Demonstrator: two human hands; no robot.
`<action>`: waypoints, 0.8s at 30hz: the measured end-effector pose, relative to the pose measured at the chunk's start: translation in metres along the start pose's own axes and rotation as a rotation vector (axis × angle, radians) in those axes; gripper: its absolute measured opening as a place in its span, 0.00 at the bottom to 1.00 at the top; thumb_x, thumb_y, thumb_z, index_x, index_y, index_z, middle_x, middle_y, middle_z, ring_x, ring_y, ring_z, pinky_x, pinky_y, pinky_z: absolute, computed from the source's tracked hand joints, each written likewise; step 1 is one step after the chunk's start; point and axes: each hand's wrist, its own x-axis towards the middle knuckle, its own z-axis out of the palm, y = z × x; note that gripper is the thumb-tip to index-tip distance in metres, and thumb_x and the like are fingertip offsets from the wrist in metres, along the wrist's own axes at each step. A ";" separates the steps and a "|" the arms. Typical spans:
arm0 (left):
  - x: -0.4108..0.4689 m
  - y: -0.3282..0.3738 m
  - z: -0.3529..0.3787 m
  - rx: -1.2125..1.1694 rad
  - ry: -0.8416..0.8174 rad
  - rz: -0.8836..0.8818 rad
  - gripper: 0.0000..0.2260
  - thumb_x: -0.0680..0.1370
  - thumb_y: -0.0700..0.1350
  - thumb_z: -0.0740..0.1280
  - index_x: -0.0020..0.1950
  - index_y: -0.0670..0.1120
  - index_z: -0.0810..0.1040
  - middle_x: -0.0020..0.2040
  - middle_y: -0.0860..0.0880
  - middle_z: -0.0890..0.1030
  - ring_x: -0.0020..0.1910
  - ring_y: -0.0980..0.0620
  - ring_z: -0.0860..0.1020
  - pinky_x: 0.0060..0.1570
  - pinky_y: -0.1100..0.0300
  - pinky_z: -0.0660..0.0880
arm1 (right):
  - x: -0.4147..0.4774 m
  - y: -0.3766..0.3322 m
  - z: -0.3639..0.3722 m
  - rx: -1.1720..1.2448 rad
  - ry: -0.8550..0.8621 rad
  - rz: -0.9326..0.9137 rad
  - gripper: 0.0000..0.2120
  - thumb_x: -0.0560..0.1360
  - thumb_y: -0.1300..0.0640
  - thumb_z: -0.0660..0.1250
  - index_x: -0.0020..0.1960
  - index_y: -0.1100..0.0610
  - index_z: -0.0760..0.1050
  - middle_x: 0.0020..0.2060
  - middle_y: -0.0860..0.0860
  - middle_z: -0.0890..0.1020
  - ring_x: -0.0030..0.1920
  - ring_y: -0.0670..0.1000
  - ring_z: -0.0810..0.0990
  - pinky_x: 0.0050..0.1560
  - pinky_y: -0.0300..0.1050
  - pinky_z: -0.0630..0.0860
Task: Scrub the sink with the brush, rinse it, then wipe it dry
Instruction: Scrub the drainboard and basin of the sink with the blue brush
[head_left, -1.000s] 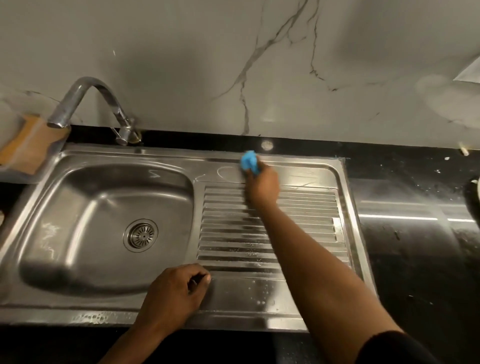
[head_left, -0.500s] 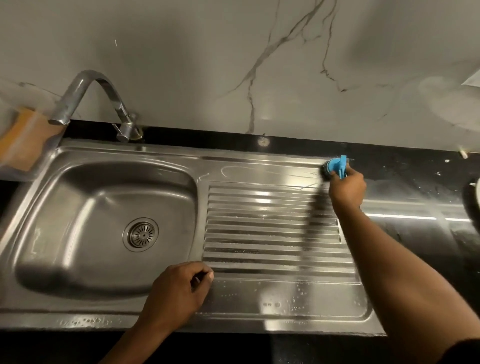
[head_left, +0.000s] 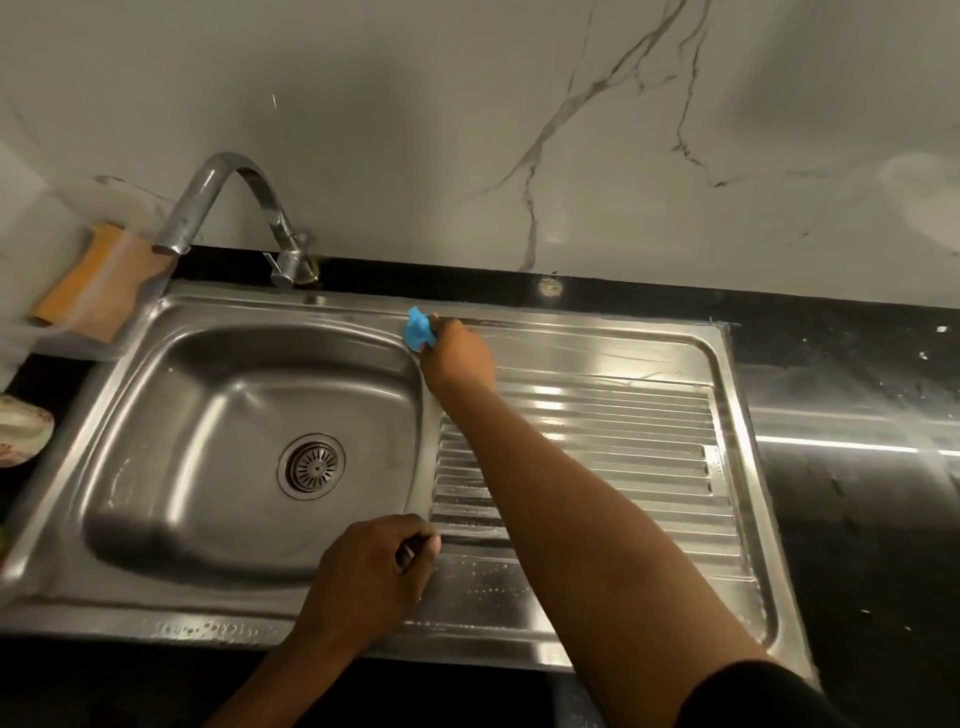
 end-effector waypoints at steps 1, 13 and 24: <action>0.000 0.000 0.000 -0.009 0.002 0.002 0.08 0.79 0.59 0.65 0.47 0.59 0.82 0.39 0.64 0.82 0.39 0.61 0.81 0.39 0.59 0.79 | 0.000 0.002 -0.003 -0.010 -0.006 0.005 0.22 0.82 0.53 0.69 0.75 0.51 0.71 0.62 0.55 0.82 0.60 0.56 0.82 0.62 0.55 0.80; 0.004 0.006 -0.004 -0.039 -0.031 0.034 0.04 0.79 0.55 0.70 0.45 0.62 0.82 0.38 0.65 0.82 0.41 0.64 0.80 0.38 0.72 0.73 | -0.018 0.177 -0.167 -0.026 0.339 0.397 0.15 0.81 0.53 0.70 0.66 0.54 0.79 0.52 0.50 0.85 0.46 0.49 0.81 0.41 0.41 0.75; -0.009 -0.006 -0.009 -0.022 0.017 -0.021 0.04 0.79 0.55 0.69 0.46 0.59 0.82 0.39 0.65 0.82 0.39 0.62 0.81 0.39 0.60 0.79 | -0.011 0.016 -0.025 -0.040 0.047 0.053 0.16 0.80 0.49 0.71 0.65 0.53 0.78 0.55 0.53 0.85 0.54 0.56 0.84 0.57 0.52 0.80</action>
